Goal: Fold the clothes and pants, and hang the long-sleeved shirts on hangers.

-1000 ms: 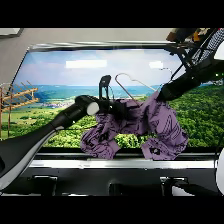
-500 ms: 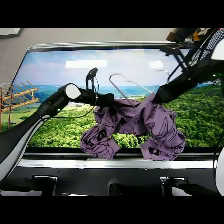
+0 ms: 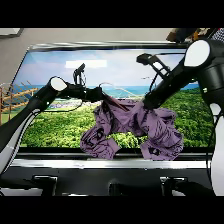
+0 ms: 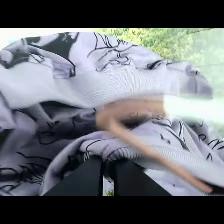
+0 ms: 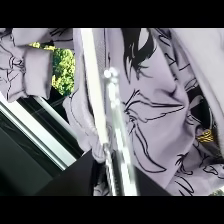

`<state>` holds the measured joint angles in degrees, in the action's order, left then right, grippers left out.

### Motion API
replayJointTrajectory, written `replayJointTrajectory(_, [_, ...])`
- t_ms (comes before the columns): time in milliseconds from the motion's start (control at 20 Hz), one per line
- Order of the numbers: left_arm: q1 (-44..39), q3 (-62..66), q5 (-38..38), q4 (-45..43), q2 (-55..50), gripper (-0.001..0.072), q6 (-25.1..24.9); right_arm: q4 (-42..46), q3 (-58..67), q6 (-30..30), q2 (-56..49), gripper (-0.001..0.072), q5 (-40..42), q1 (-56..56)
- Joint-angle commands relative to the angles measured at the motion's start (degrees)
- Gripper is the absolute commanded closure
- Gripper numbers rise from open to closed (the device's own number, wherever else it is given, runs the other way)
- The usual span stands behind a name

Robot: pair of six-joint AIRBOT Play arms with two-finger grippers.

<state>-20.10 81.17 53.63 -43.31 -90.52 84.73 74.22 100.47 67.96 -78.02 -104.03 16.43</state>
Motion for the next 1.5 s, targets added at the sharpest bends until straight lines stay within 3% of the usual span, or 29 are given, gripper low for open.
replayJointTrajectory(0, [2.5, 0.1, 1.9, 1.6, -0.5, 0.0674, -3.1, 4.1, 0.0, 1.8, 0.1, 0.0669, -1.6, 2.9])
replayJointTrajectory(400, [6.3, 0.1, 2.6, 1.5, -1.2, 0.0674, -5.1, 9.0, 0.0, 4.6, 0.3, 0.0669, -1.9, 7.1])
replayJointTrajectory(1000, [8.2, 2.9, 1.5, 1.6, -1.2, 0.0674, -5.9, 7.7, 0.0, 6.0, 0.5, 0.0669, -1.9, 7.1])
replayJointTrajectory(1450, [7.9, 12.7, 11.5, 1.5, -1.0, 0.0674, -3.2, 9.0, 0.0, 6.1, -5.7, 0.0669, 2.5, 7.1])
